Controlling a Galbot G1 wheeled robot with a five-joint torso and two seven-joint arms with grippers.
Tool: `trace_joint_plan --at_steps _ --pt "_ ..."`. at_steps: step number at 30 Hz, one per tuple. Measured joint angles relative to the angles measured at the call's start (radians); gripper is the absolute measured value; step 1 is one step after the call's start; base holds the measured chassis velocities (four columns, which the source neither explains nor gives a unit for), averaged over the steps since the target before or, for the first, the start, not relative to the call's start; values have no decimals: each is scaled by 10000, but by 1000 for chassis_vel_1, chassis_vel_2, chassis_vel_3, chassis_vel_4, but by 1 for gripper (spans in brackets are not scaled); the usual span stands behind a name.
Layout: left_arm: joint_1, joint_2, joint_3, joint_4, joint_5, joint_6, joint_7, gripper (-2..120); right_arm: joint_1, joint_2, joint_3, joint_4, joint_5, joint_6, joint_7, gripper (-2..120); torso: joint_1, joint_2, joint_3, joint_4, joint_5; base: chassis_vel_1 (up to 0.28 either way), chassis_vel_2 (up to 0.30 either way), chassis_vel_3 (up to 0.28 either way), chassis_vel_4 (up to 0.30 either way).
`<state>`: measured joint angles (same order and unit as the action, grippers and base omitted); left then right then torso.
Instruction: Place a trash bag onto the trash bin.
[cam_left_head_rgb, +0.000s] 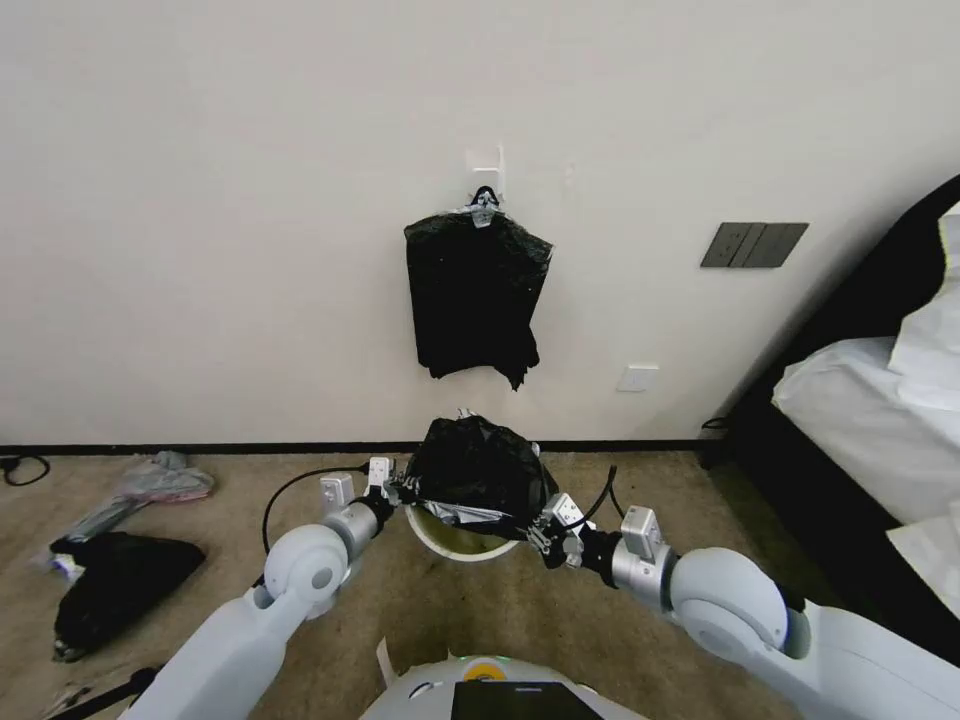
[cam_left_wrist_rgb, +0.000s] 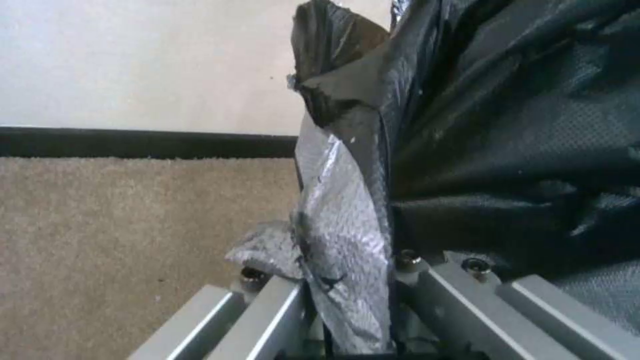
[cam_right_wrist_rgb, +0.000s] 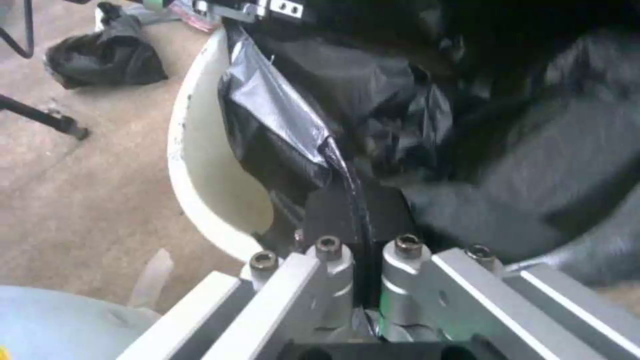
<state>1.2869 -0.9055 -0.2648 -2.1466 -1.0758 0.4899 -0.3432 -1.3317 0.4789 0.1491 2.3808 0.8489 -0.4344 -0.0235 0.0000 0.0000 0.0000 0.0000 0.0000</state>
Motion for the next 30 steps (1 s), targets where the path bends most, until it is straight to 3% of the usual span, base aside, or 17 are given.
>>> trace_joint_plan --at_steps 9,17,20,25,30 --pt "-124 24 -308 30 -690 214 -210 1 -999 167 426 -176 64 248 -150 0 0 0 0 -1 1 0 0 0 0" --pt "-310 -219 -213 -30 -941 274 -707 1 -1799 367 197 37 -1276 805 -337 0 0 0 0 0 2 0 0 0 0" --pt "-474 -560 79 -171 -1040 291 -1121 1 -1441 710 -927 31 -2983 1498 -317 0 0 0 0 0 -7 0 0 0 0" --pt "-512 -698 166 -271 -1097 327 -1375 1 -1005 1083 -1548 -382 -3720 1857 -197 0 0 0 0 0 3 0 0 0 0" --pt "-614 -868 192 -386 -1439 384 -1966 1 -839 1565 -2236 -1091 -5386 2481 -236 0 -1 0 0 0 -1 0 0 0 0"
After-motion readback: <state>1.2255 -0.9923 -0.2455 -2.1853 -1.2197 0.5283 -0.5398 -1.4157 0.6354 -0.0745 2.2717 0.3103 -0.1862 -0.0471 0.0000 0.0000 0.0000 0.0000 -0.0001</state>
